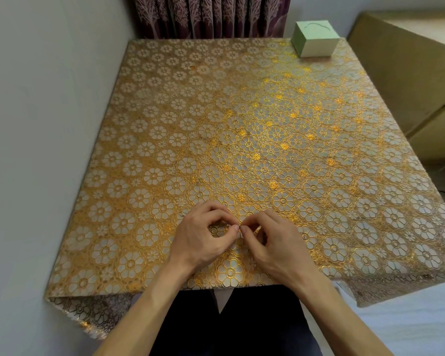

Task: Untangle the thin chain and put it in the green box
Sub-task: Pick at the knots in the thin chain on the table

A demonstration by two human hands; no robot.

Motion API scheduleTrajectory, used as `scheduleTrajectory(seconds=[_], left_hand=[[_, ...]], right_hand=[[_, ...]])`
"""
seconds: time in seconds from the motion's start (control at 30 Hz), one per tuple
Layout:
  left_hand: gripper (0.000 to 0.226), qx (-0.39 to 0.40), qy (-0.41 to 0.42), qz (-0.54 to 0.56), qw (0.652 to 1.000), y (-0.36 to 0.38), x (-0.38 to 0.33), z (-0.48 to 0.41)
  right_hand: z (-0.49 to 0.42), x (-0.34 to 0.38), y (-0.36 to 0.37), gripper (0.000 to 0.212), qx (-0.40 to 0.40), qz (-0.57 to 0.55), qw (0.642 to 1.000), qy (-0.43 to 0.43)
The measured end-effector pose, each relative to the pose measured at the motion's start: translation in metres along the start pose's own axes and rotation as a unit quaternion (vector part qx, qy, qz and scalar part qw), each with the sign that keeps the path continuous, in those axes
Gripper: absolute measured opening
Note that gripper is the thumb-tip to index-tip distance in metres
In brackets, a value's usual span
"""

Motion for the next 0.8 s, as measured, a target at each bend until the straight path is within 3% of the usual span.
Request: scheduleTrajectory(seconds=[0.23,0.53,0.8], left_hand=[[0.012,-0.002,-0.006,0.022,1.000,0.000,0.000,-0.001],[0.012,0.006,-0.024,0.047,0.999,0.000,0.004,-0.001],[0.010,0.015,-0.012,0.031,0.999,0.001,0.002,-0.001]], right_hand=[[-0.002,0.004,0.001,0.023,0.000,0.013,1.000,-0.007],[0.001,-0.003,0.005,0.010,-0.001,-0.013,1.000,0.005],[0.002,-0.004,0.007,0.014,0.002,-0.025,1.000,0.005]])
Point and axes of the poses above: each hand's wrist, its own z-axis away from the middle knuckle, its own y-axis out of the palm, x = y × z, the point moved 8 cm from there along -z, towards the middle knuckle, and after that the axes turned 12 degrees about -z, right-handed, at the moved point
